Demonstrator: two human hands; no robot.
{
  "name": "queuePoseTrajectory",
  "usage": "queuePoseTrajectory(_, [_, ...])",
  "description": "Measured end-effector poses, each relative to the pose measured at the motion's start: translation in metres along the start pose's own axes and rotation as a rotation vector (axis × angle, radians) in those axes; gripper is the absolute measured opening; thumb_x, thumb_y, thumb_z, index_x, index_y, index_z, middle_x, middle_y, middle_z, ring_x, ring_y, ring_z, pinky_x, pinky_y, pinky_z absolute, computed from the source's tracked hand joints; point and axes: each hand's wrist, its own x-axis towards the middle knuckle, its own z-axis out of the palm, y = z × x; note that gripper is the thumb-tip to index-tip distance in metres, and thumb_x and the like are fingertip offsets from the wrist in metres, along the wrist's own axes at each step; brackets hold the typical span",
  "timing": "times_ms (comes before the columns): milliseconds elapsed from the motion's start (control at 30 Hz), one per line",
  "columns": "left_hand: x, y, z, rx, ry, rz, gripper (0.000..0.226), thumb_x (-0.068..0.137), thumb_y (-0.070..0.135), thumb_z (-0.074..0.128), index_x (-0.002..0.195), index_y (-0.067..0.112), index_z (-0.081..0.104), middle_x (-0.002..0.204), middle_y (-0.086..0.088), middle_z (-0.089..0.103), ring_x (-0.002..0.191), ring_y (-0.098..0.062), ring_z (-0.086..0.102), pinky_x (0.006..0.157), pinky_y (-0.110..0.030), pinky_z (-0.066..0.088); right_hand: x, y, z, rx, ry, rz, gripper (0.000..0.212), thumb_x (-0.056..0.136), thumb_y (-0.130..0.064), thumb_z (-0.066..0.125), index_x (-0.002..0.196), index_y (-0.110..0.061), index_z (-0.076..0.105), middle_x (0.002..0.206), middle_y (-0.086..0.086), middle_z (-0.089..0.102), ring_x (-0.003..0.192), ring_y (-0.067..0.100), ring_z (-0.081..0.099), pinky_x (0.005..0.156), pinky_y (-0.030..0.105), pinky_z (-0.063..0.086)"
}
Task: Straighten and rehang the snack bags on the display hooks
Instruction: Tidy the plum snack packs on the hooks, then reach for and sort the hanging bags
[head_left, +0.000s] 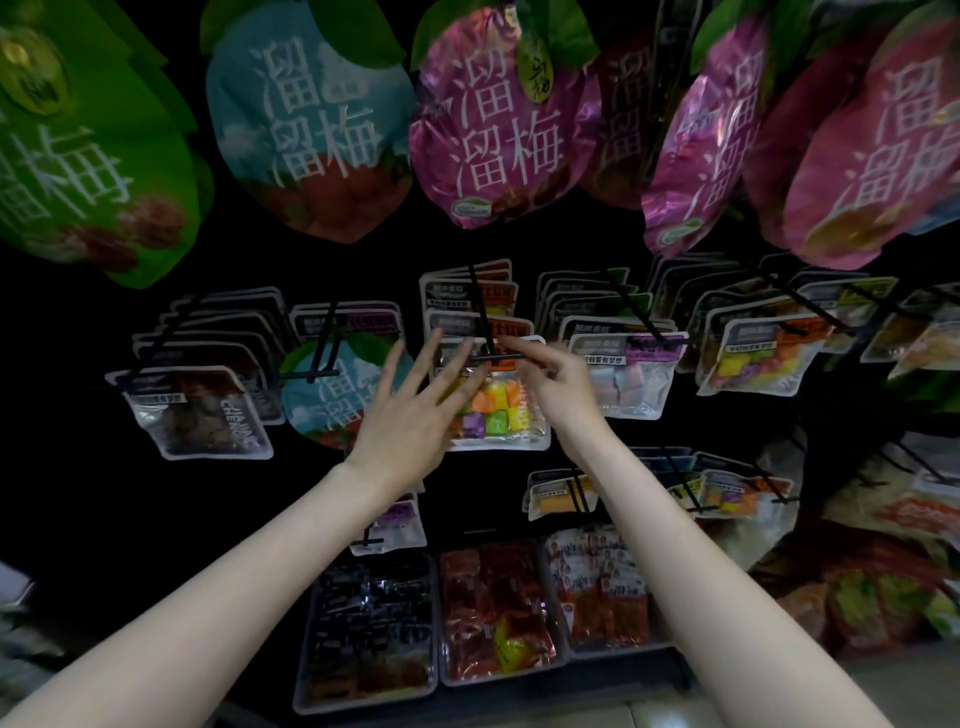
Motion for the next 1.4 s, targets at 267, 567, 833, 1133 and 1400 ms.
queuePoseTrajectory(267, [-0.02, -0.011, 0.01, -0.174, -0.135, -0.125, 0.075, 0.085, 0.021, 0.06, 0.148, 0.018, 0.02, 0.156, -0.01, 0.012, 0.143, -0.029, 0.012, 0.111, -0.046, -0.001, -0.001, 0.013, 0.023, -0.878, -0.041, -0.138, 0.078, 0.084, 0.0, 0.051, 0.149, -0.022, 0.014, 0.146, 0.019, 0.012, 0.13, 0.039, 0.021, 0.108, 0.045, 0.029])
queuePoseTrajectory(567, [-0.092, -0.047, 0.012, -0.401, 0.029, -0.325, 0.048, 0.077, 0.011, 0.052, 0.125, 0.011, 0.052, 0.131, -0.015, 0.05, 0.119, -0.029, 0.04, 0.097, -0.05, 0.037, -0.03, 0.032, 0.077, -0.566, -0.287, -0.298, 0.054, 0.093, -0.024, 0.055, 0.14, -0.01, 0.032, 0.141, 0.009, 0.031, 0.133, 0.024, 0.026, 0.108, 0.025, 0.024])
queuePoseTrajectory(833, [-0.122, -0.066, 0.0, -0.475, 0.133, -0.467, 0.042, 0.084, 0.002, 0.055, 0.126, 0.01, 0.052, 0.131, -0.008, 0.047, 0.12, -0.022, 0.039, 0.098, -0.041, 0.037, 0.009, 0.011, 0.123, -0.309, -0.236, -0.049, 0.033, 0.095, -0.012, 0.052, 0.126, -0.005, 0.056, 0.121, 0.01, 0.062, 0.109, 0.026, 0.058, 0.071, 0.017, 0.04])
queuePoseTrajectory(1133, [-0.128, -0.081, -0.032, -0.418, 0.353, -0.364, 0.034, 0.085, 0.011, 0.041, 0.113, 0.002, 0.058, 0.112, -0.014, 0.056, 0.107, -0.023, 0.046, 0.093, -0.029, 0.036, -0.039, -0.038, 0.064, -0.603, -0.455, -0.397, 0.007, 0.096, -0.014, 0.048, 0.091, -0.012, 0.053, 0.097, 0.002, 0.042, 0.09, 0.015, 0.041, 0.069, 0.018, 0.024])
queuePoseTrajectory(1400, [-0.083, -0.074, -0.095, -0.707, 0.456, -0.381, 0.042, 0.092, 0.032, 0.038, 0.13, 0.016, 0.046, 0.133, -0.005, 0.043, 0.124, -0.017, 0.037, 0.102, -0.018, 0.023, -0.048, -0.132, 0.012, -0.53, -0.119, -0.712, 0.009, 0.087, -0.009, 0.053, 0.085, -0.014, 0.06, 0.073, -0.009, 0.058, 0.072, -0.002, 0.05, 0.064, 0.006, 0.034])
